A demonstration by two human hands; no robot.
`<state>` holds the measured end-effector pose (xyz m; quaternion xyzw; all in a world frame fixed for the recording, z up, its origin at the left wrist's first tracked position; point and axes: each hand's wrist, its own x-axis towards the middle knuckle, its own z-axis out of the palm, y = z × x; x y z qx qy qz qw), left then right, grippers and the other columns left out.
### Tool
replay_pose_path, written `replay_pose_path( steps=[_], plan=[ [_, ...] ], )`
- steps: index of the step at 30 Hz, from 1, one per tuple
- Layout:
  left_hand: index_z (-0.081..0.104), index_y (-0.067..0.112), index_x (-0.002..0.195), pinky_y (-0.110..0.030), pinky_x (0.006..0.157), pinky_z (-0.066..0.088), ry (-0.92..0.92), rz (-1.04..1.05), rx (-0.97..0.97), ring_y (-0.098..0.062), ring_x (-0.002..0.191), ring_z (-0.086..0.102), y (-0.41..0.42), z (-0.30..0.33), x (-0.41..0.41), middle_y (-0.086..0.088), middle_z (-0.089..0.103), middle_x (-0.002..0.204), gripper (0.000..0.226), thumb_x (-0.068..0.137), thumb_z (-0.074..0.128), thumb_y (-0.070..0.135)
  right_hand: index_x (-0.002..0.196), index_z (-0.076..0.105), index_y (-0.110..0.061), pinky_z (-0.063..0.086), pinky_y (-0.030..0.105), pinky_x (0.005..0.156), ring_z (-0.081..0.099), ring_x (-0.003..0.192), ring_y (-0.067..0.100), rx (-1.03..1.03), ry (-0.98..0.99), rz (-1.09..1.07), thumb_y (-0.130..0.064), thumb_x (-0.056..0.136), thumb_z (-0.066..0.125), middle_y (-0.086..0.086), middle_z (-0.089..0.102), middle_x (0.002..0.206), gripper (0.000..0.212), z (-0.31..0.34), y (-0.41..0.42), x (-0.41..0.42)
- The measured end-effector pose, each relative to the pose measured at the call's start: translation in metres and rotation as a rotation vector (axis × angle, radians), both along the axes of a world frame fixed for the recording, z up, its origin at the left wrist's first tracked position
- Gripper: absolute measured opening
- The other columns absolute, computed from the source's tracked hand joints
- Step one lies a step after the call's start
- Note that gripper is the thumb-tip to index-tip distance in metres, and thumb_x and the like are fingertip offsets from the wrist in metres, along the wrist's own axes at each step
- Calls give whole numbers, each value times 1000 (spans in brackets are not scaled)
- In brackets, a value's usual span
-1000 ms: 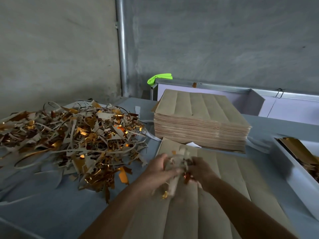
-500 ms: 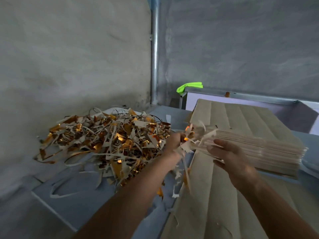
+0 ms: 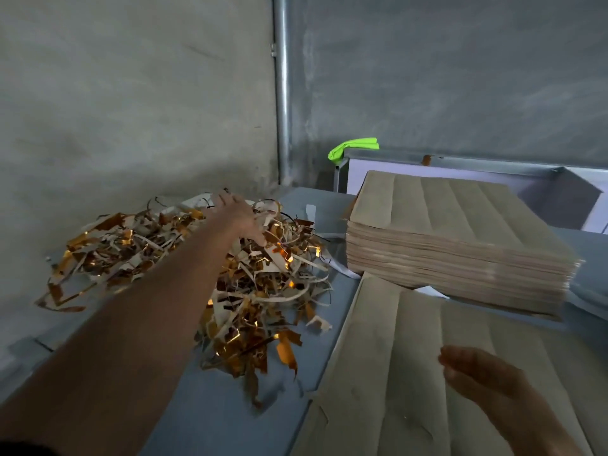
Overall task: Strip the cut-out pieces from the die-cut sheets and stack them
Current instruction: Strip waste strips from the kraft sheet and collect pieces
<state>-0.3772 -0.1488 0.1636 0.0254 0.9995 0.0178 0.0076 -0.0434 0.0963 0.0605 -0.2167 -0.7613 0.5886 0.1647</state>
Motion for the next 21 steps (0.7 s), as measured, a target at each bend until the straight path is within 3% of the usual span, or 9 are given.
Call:
replay_pose_path(
  steps=[2, 5, 7, 10, 13, 15, 17, 21],
  plan=[
    [-5, 12, 150, -62, 111, 4, -45, -44, -69, -45, 141, -12, -1, -1, 10, -24, -17, 154, 128, 64, 77, 58, 89, 72, -16, 45, 3, 58, 64, 69, 0, 179, -63, -72, 0, 76, 74, 2, 73, 92, 21, -9, 14, 18],
    [-2, 7, 150, -60, 111, 2, 45, -83, -90, -44, 142, -9, 15, 0, 45, -25, -16, 154, 117, 72, 75, 49, 97, 70, -25, 51, 19, 74, 66, 89, 24, 396, -212, -191, -14, 77, 76, 6, 69, 107, 24, -22, 30, 47],
    [7, 7, 150, -58, 113, 2, 208, -175, -110, -39, 143, -6, 33, -2, 80, -24, -7, 156, 101, 80, 68, 45, 110, 69, -17, 48, 41, 90, 62, 101, 35, 462, -321, -251, -15, 78, 75, 14, 66, 114, 32, -31, 32, 63],
    [20, 13, 148, -51, 115, 1, 345, -464, -62, -31, 145, 2, 59, -22, 150, -15, 5, 157, 79, 87, 55, 49, 119, 63, -3, 40, 45, 96, 55, 112, 39, 553, -400, -327, -9, 77, 75, 22, 62, 119, 44, -39, 30, 86],
    [25, 14, 146, -45, 116, 1, 188, -796, -55, -25, 144, 8, 72, -61, 223, -9, 8, 157, 75, 89, 45, 59, 125, 58, -1, 36, 43, 103, 44, 127, 34, 670, -496, -349, -19, 81, 72, 17, 56, 131, 50, -42, 32, 114],
    [12, 16, 151, -42, 119, 4, -89, -895, -23, -22, 146, -1, 71, -93, 260, -4, -7, 159, 81, 90, 43, 60, 132, 51, -3, 33, 42, 108, 35, 135, 31, 727, -579, -367, -29, 85, 66, 13, 48, 140, 55, -41, 35, 132],
    [4, 20, 152, -40, 119, 7, -252, -954, -4, -17, 146, -7, 70, -126, 282, 3, -17, 158, 82, 91, 43, 60, 134, 47, -5, 31, 42, 109, 31, 137, 29, 751, -648, -379, -34, 89, 60, 12, 43, 144, 55, -41, 38, 148],
    [14, 29, 150, -42, 117, 16, -197, -969, 75, -19, 146, 7, 87, -161, 287, 4, -2, 160, 60, 98, 39, 46, 131, 48, -9, 38, 39, 101, 34, 130, 30, 708, -655, -414, -33, 89, 58, 10, 47, 136, 49, -43, 36, 169]
  ],
)
